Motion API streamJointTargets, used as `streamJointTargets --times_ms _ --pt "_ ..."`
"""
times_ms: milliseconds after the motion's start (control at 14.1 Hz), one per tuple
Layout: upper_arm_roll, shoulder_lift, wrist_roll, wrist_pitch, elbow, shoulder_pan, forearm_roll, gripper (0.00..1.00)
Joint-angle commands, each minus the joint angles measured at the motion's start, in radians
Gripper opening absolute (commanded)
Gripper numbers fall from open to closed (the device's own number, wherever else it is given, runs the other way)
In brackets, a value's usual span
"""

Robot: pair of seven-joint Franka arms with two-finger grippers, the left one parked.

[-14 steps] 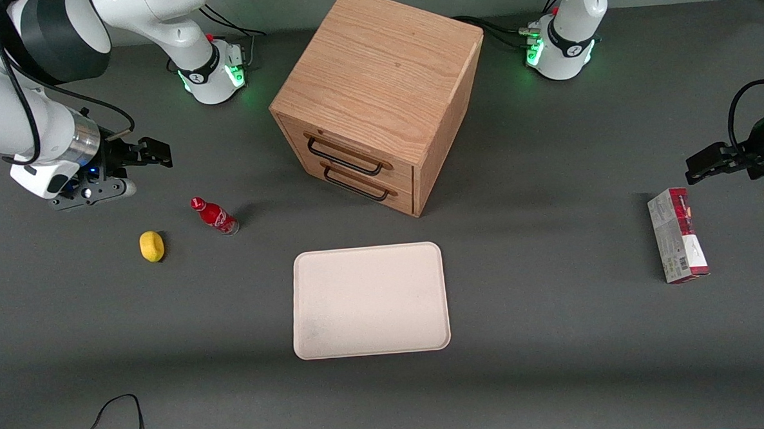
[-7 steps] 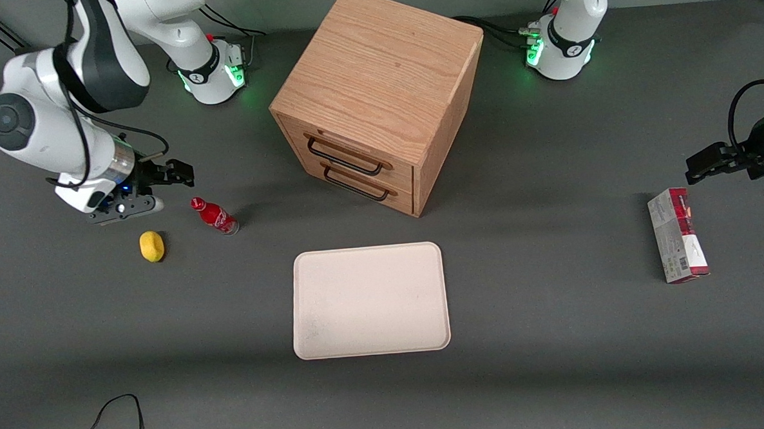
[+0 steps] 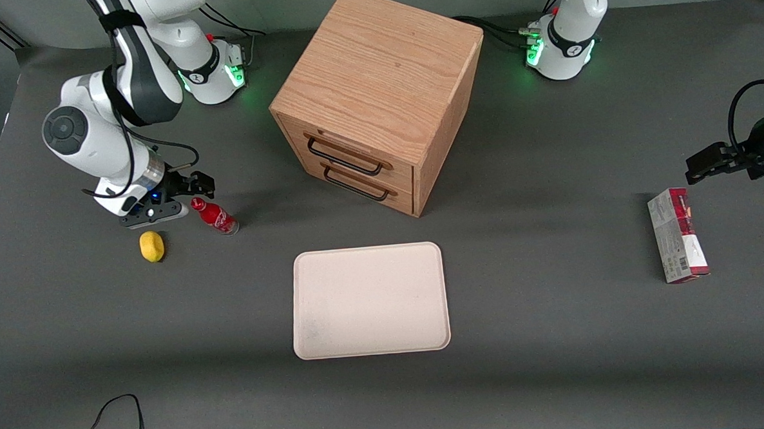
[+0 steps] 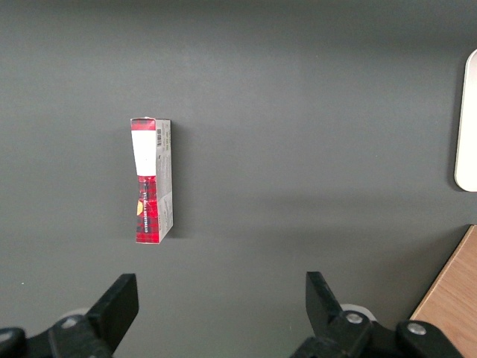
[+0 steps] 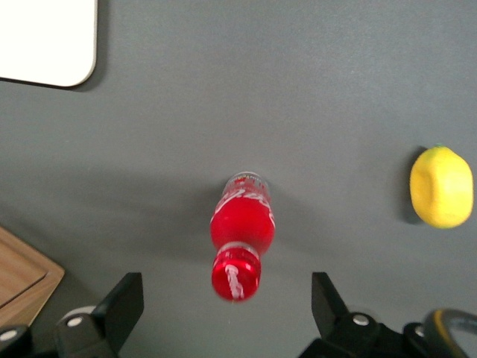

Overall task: Place coke bottle on tray
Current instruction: 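Move the open right gripper down over the red Coca-Cola bottle, then close the right gripper on the bottle's body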

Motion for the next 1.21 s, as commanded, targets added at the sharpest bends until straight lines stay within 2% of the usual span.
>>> streamJointTargets --times_ms 0,639,710,781,852,923,994,1135 --pt "-0.004 0.038 -0.012 0.065 -0.012 0.006 0.003 1.00" --pt "-0.004 0.053 -0.012 0.076 -0.014 0.006 0.003 1.00" --pt "-0.004 0.053 -0.014 0.076 -0.014 0.006 0.003 0.96" --pt "-0.004 0.053 -0.014 0.076 -0.014 0.006 0.003 0.79" --pt "-0.004 0.052 -0.014 0.073 -0.014 0.006 0.003 0.46" --pt "-0.004 0.050 -0.014 0.070 -0.014 0.006 0.002 0.09" --pt "-0.004 0.050 -0.014 0.068 -0.014 0.006 0.003 0.00" --pt "-0.004 0.049 -0.014 0.067 -0.014 0.006 0.003 0.00"
